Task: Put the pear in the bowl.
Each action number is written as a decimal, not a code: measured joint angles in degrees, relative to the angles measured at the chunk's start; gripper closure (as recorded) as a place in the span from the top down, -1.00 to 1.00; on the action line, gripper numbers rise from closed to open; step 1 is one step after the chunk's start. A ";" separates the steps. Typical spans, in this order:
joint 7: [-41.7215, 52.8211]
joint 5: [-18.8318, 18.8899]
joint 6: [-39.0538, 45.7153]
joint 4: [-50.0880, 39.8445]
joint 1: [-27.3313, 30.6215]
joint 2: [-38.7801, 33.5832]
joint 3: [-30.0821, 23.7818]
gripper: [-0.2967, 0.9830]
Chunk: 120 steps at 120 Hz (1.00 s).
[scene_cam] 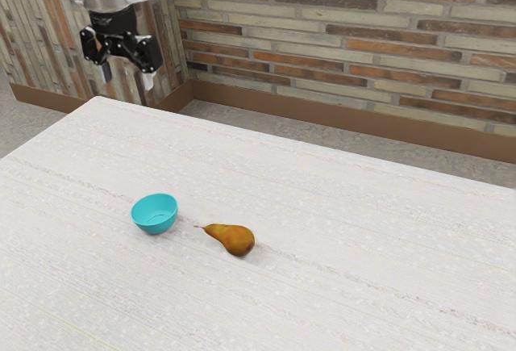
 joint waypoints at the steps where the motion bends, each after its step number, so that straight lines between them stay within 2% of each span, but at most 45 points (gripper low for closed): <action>1: -0.02 -0.01 0.10 -0.01 -0.01 -0.01 0.00 0.54; 21: -0.48 -0.36 2.59 -2.29 0.34 -0.28 -0.41 0.54; 29: -0.76 -1.71 4.77 -4.56 0.48 -0.22 -0.47 0.54; 42: -5.83 -7.41 9.11 -9.64 0.73 0.27 -0.42 0.54; 59: -16.93 -13.75 12.31 -11.28 0.60 4.47 -0.39 0.54; 96: -37.92 -23.36 17.65 -14.90 0.36 12.18 -0.35 0.54; 120: -47.72 -27.71 20.93 -14.96 -0.33 17.70 -0.47 0.54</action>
